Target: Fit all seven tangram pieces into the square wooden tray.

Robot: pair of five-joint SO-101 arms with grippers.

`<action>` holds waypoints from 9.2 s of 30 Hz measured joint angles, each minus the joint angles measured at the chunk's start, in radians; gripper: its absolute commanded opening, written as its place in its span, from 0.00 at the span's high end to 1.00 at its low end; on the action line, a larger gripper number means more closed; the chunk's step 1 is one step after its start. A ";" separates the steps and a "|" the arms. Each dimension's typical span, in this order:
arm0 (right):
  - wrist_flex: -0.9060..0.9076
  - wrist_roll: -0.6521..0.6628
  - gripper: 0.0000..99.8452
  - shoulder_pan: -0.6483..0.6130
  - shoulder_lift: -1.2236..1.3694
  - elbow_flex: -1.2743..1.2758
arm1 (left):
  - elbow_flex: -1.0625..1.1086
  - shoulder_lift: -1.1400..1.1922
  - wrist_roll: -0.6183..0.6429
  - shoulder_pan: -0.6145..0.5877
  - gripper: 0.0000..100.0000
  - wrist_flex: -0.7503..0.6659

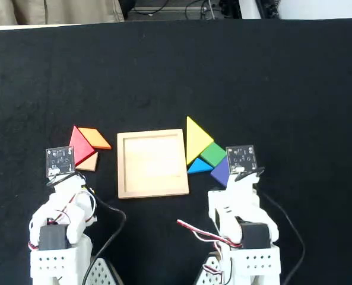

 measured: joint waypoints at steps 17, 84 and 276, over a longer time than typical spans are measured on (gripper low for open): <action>0.000 0.000 0.89 0.000 0.000 0.000 | 0.000 0.000 0.000 0.000 0.96 0.000; -0.404 -0.006 0.73 -0.135 1.393 -0.956 | -0.008 0.000 -0.143 -0.040 0.81 -0.272; 0.117 0.092 0.99 -0.632 2.274 -1.637 | -0.003 0.000 -0.138 -0.081 0.82 -0.338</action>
